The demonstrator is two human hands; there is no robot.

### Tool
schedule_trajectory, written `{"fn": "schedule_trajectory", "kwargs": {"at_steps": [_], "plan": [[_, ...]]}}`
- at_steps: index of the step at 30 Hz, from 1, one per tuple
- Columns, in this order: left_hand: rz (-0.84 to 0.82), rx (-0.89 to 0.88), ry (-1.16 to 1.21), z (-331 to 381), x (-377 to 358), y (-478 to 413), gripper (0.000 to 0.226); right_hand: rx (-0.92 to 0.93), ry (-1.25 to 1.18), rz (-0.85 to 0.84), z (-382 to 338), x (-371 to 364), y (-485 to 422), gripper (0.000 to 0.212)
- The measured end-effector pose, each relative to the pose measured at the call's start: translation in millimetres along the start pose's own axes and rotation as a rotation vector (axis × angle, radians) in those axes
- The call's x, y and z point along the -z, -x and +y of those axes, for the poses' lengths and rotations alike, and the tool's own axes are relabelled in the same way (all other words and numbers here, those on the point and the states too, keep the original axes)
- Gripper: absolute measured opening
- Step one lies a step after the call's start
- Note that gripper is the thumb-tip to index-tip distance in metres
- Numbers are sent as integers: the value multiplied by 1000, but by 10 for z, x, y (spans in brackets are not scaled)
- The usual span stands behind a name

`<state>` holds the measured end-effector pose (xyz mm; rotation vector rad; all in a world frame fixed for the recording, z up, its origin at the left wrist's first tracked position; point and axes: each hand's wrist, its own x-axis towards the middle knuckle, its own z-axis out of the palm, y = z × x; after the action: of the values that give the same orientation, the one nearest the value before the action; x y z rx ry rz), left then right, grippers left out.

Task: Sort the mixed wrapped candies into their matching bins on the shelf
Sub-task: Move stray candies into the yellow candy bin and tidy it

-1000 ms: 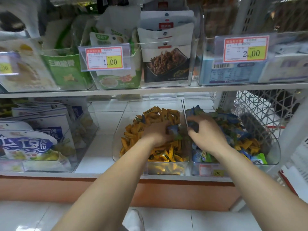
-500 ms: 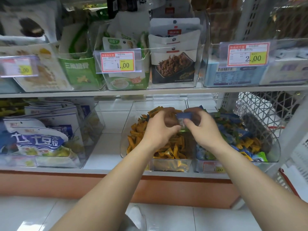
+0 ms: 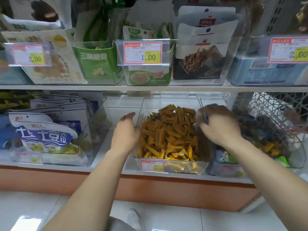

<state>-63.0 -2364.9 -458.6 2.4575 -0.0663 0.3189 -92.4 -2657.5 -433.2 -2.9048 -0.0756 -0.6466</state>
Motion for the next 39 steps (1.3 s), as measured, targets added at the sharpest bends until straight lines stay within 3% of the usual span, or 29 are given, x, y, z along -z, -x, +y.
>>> {"fn": "schedule_trajectory", "kwargs": {"at_steps": [4, 6, 12, 17, 19, 24, 29, 33, 39], "plan": [[-86, 22, 49, -118, -33, -5, 40, 46, -342, -303, -613, -356, -513, 31], [-90, 13, 82, -167, -44, 0, 42, 79, -384, -354, -811, -599, -758, 34], [-103, -2, 183, -257, -67, -11, 43, 134, -79, -511, -854, -1095, -1226, 37], [-116, 5, 206, -265, -55, -58, 42, 172, -41, -474, -696, -1142, -1267, 8], [-117, 15, 215, -266, -55, -66, 41, 188, -51, -452, -660, -1154, -1251, 6], [-120, 17, 234, -256, -52, -64, 40, 136, -81, -525, -703, -1171, -1298, 41], [-131, 11, 247, -265, -54, -58, 42, 94, -120, -490, -748, -1191, -1392, 14], [-127, 17, 257, -264, -58, -64, 41, 148, -137, -484, -721, -1080, -1401, 13], [19, -42, 224, -213, -85, -112, 62, 140, -622, -216, -833, -618, -1169, 5]]}}
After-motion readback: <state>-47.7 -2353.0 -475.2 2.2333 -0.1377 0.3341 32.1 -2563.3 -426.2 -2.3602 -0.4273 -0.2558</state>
